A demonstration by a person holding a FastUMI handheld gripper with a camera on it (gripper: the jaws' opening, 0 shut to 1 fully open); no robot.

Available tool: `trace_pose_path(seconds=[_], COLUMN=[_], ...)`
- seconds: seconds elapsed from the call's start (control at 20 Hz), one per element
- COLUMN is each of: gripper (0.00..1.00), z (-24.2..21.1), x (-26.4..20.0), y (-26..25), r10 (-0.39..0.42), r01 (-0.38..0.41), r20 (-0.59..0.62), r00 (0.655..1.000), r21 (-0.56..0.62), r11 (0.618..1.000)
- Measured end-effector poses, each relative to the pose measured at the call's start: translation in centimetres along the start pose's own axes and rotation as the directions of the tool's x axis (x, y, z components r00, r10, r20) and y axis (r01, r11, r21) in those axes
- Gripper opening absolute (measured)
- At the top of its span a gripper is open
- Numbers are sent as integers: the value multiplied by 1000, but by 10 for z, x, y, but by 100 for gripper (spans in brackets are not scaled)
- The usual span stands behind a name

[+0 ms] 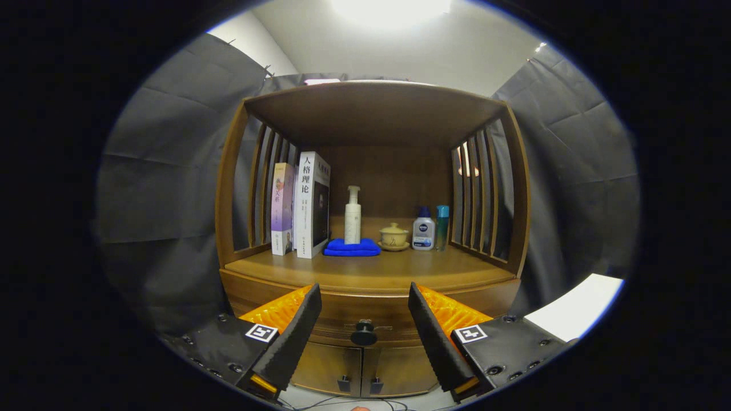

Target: Pull open the drawer, take out the items inside it, and place them on the countertop above the cabinet.

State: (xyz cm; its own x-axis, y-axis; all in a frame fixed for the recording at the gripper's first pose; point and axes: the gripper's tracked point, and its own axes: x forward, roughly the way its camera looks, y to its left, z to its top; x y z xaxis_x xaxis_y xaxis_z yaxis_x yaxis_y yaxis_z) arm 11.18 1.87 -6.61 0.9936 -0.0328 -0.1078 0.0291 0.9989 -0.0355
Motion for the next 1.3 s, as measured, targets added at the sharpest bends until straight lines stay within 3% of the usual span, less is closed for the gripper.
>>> trace_pose_path(seconds=[0.9,1.3], gripper=[97,50], z=[-113,-126], x=[67,78], y=[6,4], r10=[-21,-12], r01=[30,9], r20=[-230,-268], r00=[973,963], r21=[38,-10], r11=[999,1000])
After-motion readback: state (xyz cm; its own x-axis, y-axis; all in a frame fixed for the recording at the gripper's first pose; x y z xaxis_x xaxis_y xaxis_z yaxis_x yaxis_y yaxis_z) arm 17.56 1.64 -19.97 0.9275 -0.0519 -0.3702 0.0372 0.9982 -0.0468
